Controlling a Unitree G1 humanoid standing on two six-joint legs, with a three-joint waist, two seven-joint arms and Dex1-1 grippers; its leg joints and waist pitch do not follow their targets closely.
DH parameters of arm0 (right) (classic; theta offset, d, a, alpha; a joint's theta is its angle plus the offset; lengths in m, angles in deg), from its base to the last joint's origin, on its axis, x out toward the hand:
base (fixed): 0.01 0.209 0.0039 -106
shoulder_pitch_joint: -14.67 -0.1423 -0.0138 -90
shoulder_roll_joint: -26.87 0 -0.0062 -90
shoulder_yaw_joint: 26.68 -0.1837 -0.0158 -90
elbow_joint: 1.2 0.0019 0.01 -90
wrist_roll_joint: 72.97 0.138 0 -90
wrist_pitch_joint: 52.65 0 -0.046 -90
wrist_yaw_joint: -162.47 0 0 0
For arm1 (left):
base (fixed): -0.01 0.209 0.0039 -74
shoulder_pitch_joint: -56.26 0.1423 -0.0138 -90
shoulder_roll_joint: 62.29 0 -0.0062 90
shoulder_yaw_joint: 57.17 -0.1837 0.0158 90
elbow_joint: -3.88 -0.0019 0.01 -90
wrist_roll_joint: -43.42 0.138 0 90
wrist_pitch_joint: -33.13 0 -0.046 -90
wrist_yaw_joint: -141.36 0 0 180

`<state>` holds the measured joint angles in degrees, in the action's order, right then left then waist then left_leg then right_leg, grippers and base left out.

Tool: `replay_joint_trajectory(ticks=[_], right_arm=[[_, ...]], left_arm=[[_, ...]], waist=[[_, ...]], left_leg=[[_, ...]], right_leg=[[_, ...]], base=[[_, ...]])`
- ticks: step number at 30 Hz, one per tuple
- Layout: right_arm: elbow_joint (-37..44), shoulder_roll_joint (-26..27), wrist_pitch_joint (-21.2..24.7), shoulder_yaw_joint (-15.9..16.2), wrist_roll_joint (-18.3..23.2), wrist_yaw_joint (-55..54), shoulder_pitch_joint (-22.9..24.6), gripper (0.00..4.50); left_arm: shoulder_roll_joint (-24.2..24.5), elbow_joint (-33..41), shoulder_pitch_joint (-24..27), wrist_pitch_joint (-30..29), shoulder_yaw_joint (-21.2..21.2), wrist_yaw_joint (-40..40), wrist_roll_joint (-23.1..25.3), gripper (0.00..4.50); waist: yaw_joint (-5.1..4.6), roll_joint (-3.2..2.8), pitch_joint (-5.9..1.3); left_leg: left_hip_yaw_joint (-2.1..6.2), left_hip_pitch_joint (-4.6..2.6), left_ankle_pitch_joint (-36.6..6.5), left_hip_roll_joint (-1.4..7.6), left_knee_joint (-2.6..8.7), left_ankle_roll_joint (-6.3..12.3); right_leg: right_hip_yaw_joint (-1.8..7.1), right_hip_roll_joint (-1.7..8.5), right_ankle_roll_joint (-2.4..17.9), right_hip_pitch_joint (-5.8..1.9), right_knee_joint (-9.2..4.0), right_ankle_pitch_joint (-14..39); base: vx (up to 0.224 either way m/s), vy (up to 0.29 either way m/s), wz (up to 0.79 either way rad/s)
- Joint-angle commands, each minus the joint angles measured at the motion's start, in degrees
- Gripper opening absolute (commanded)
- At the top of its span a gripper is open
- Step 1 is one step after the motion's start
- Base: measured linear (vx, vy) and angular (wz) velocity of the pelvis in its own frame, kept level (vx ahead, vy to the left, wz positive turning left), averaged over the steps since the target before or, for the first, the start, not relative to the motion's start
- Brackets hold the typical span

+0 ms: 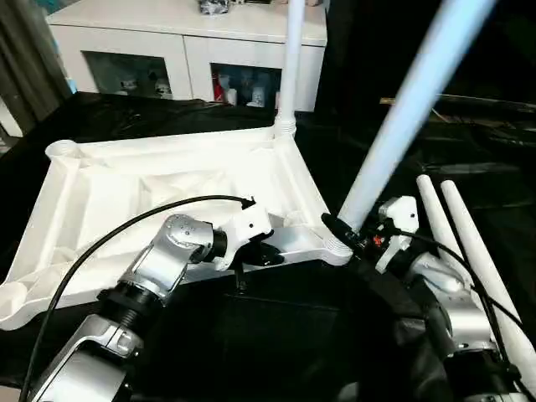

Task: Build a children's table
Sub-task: Rotate leg to tighten

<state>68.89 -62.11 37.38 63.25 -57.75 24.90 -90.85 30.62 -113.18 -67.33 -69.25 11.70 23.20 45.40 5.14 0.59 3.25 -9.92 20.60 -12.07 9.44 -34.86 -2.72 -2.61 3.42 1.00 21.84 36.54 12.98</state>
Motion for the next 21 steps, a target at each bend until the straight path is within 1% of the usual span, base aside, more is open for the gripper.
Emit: replay_joint_trajectory(ticks=[1,2,3,5,7,8,9,10,12,14,16,18,19,20,21], right_arm=[[-2.7,-1.0,4.3,1.8,-0.8,2.1,2.0,1.93],[-2.8,-1.5,6.2,2.2,0.0,4.1,1.8,1.93],[-3.1,-1.9,6.6,2.6,0.1,5.2,1.6,1.93],[-3.5,-2.2,6.8,2.8,0.4,6.0,1.4,1.93],[-4.7,-2.5,7.1,2.9,1.4,8.0,0.8,1.93],[-6.4,-3.2,6.1,3.0,0.9,9.6,0.6,1.93],[-6.8,-3.5,5.7,3.3,0.8,10.7,0.8,1.93],[-7.0,-3.8,5.4,3.5,0.7,11.4,1.0,1.93],[-7.1,-4.3,5.0,3.8,0.7,13.1,1.8,1.93],[-6.9,-5.3,4.7,4.5,0.4,15.1,3.2,1.93],[-7.0,-5.5,4.6,4.5,0.3,15.6,3.4,1.93],[-7.2,-5.6,4.2,4.7,0.2,15.8,3.8,1.93],[-7.2,-5.6,4.2,4.7,0.2,15.8,3.8,1.93],[-7.7,-5.4,3.9,4.6,0.0,15.5,3.8,1.93],[-8.0,-5.2,3.7,4.4,-0.1,15.1,3.7,1.93]], left_arm=[[0.7,-0.3,-1.6,1.0,0.6,-0.5,0.8,0.0],[0.6,-0.3,-1.6,1.3,0.4,0.2,0.6,0.0],[0.7,-0.1,-1.5,1.5,0.2,0.9,0.4,0.0],[0.7,0.0,-1.5,2.0,-0.1,1.4,0.3,0.0],[1.0,0.3,-1.3,3.2,-0.5,2.9,0.0,0.0],[1.3,0.7,-1.1,4.8,-1.0,4.6,-0.5,0.0],[1.5,0.8,-1.1,5.6,-1.2,5.3,-0.5,0.0],[1.7,0.8,-1.1,6.1,-1.5,5.8,-0.5,0.0],[2.0,0.8,-1.0,7.8,-1.8,7.0,-0.6,0.0],[2.5,0.4,-1.2,9.5,-1.8,8.5,-0.8,0.0],[2.6,0.2,-1.3,10.0,-1.7,8.6,-0.8,0.0],[2.8,0.2,-1.3,9.9,-1.6,8.8,-0.6,0.0],[2.8,0.2,-1.3,9.9,-1.6,8.8,-0.6,0.0],[2.9,0.2,-1.3,9.4,-1.5,8.6,-0.5,0.0],[3.0,0.1,-1.4,9.3,-1.4,8.4,-0.4,0.0]], waist=[[0.0,0.29,-3.03],[-0.01,0.35,-3.09],[0.02,0.46,-3.14],[0.06,0.44,-3.31],[0.02,0.63,-3.42],[0.02,0.84,-3.48],[0.04,0.63,-3.53],[0.05,0.83,-3.53],[0.14,0.69,-3.59],[0.22,0.84,-3.57],[0.23,0.91,-3.49],[0.27,0.91,-3.38],[0.23,0.97,-3.36],[0.26,0.76,-3.34],[0.18,0.74,-3.34]], left_leg=[[1.43,-0.28,-8.9,3.95,4.88,2.4],[1.47,-0.23,-8.4,3.99,4.89,2.65],[1.41,-0.24,-7.7,4.03,4.79,2.96],[1.39,-0.17,-6.6,4.0,4.71,3.38],[1.34,-0.18,-5.9,4.03,4.64,3.95],[1.34,-0.11,-5.2,4.04,4.6,4.36],[1.34,-0.13,-4.9,4.07,4.53,4.64],[1.28,-0.08,-4.8,4.08,4.5,4.87],[1.29,-0.31,-4.7,4.28,4.58,5.07],[1.26,-0.39,-5.5,4.31,4.63,5.0],[1.32,-0.45,-6.6,4.39,4.8,4.56],[1.32,-0.62,-8.8,4.48,5.02,3.47],[1.34,-0.61,-9.2,4.48,5.08,3.18],[1.38,-0.63,-9.7,4.5,5.16,2.66],[1.4,-0.63,-10.3,4.51,5.22,2.15]], right_leg=[[3.24,5.63,12.1,-2.17,-5.49,11.1],[3.17,5.59,12.4,-2.29,-5.35,9.9],[3.17,5.63,12.7,-2.29,-5.24,8.3],[3.1,5.68,13.2,-2.4,-5.03,6.2],[3.03,5.7,13.8,-2.46,-4.88,4.2],[2.96,5.69,14.1,-2.53,-4.75,3.1],[2.91,5.71,14.4,-2.49,-4.62,2.2],[2.91,5.72,14.5,-2.5,-4.66,1.9],[2.85,5.71,14.9,-2.34,-4.51,0.4],[2.82,5.75,15.0,-2.4,-4.64,0.5],[2.8,5.76,14.9,-2.41,-4.75,1.6],[2.84,5.88,14.8,-2.27,-5.07,4.4],[2.84,5.87,14.7,-2.3,-5.1,5.2],[2.88,5.91,14.5,-2.3,-5.17,6.1],[2.92,5.93,14.4,-2.29,-5.28,6.6]], base=[[0.0,0.0,0.0],[0.0,0.0,0.0],[0.0,0.0,0.0],[0.0,0.0,0.0],[0.0,0.0,0.0],[0.0,0.0,0.0],[0.0,0.0,0.0],[0.0,0.0,0.0],[0.0,0.0,0.0],[0.0,0.0,0.0],[0.0,0.0,0.0],[0.0,0.0,0.0],[0.0,0.0,0.0],[0.0,0.0,0.0],[0.0,0.0,0.0]])
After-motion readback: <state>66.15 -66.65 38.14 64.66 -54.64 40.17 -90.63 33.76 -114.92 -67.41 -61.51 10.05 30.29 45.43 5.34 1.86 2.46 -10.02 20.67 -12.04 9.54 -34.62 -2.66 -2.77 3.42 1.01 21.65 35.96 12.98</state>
